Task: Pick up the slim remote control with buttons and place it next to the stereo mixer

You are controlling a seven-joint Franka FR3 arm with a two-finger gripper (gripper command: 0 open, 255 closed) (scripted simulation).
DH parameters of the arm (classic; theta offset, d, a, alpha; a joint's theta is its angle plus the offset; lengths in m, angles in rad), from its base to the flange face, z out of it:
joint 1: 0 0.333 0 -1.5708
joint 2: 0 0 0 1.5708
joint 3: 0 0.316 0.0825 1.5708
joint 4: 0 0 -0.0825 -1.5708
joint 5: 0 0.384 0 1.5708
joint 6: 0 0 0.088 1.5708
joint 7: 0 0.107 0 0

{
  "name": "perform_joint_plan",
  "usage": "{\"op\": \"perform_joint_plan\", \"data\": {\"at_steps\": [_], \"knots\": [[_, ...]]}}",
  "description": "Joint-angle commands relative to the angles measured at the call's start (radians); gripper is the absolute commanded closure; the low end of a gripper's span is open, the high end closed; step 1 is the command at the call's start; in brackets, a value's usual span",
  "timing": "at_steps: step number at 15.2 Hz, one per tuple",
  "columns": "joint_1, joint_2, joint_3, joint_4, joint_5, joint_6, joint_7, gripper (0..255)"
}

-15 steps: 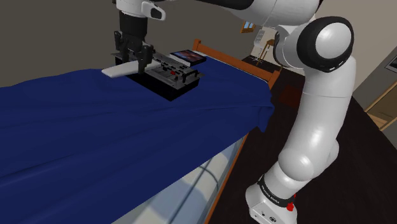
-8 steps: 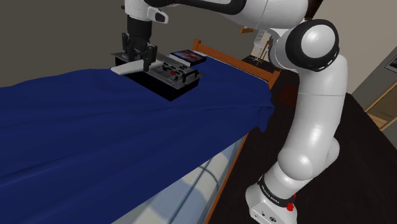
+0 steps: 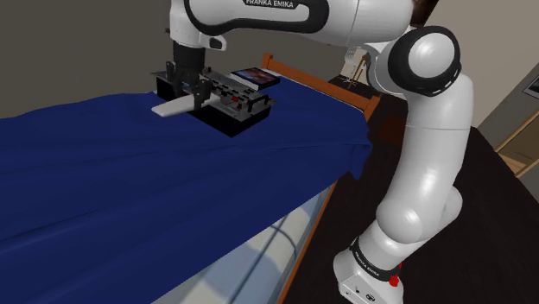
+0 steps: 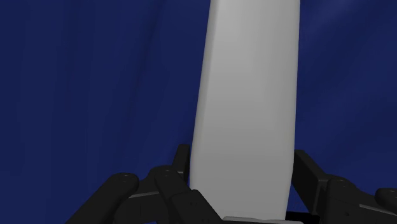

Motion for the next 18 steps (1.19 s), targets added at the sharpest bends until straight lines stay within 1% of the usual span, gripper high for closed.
{"op": "perform_joint_plan", "data": {"at_steps": [1, 9, 18], "knots": [[-0.004, 0.003, -0.002, -0.025, -0.003, 0.027, 0.003, 255], [-0.014, 0.020, -0.013, -0.114, -0.022, 0.124, 0.019, 255], [-0.012, 0.055, -0.034, -0.189, -0.055, 0.224, 0.043, 255]]}}
